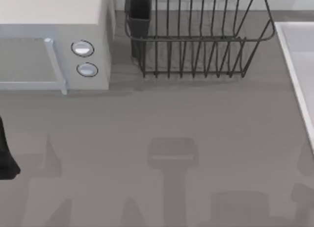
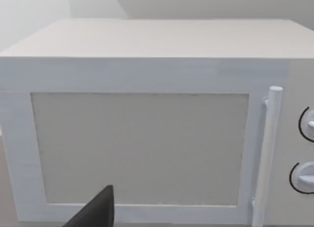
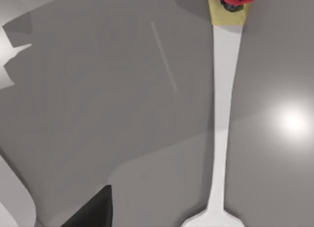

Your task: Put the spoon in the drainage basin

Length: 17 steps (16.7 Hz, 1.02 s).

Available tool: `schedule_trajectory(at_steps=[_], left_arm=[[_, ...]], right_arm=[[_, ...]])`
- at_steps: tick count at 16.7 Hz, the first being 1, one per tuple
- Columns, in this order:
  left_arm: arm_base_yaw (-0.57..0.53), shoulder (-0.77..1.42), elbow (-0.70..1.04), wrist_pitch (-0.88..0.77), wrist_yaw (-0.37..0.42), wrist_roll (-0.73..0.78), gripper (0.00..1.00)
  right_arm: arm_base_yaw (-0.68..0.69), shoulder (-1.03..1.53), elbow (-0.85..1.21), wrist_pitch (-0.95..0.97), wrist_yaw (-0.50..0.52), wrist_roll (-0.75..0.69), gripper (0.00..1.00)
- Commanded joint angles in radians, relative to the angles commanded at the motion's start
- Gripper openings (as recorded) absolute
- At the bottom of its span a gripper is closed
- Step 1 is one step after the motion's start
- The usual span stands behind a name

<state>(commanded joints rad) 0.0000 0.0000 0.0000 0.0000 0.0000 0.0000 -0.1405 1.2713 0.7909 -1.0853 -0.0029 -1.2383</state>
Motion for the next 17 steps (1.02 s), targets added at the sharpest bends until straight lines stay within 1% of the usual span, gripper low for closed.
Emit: schedule_trajectory(at_steps=[3, 5, 11, 13, 17], left_arm=[[0.000, 0.000, 0.000, 0.000, 0.000, 0.000, 1.00], [0.000, 0.000, 0.000, 0.000, 0.000, 0.000, 1.00], [0.000, 0.000, 0.000, 0.000, 0.000, 0.000, 1.00], [0.000, 0.000, 0.000, 0.000, 0.000, 0.000, 1.00], [0.000, 0.000, 0.000, 0.000, 0.000, 0.000, 1.00]], right_arm=[[0.004, 0.004, -0.013, 0.017, 0.000, 0.002, 1.00], [0.004, 0.031, -0.045, 0.072, 0.000, 0.004, 1.00], [0.006, 0.177, -0.209, 0.393, -0.001, 0.009, 1.00], [0.006, 0.215, -0.251, 0.469, -0.001, 0.010, 1.00], [0.006, 0.233, -0.271, 0.504, -0.001, 0.010, 1.00]])
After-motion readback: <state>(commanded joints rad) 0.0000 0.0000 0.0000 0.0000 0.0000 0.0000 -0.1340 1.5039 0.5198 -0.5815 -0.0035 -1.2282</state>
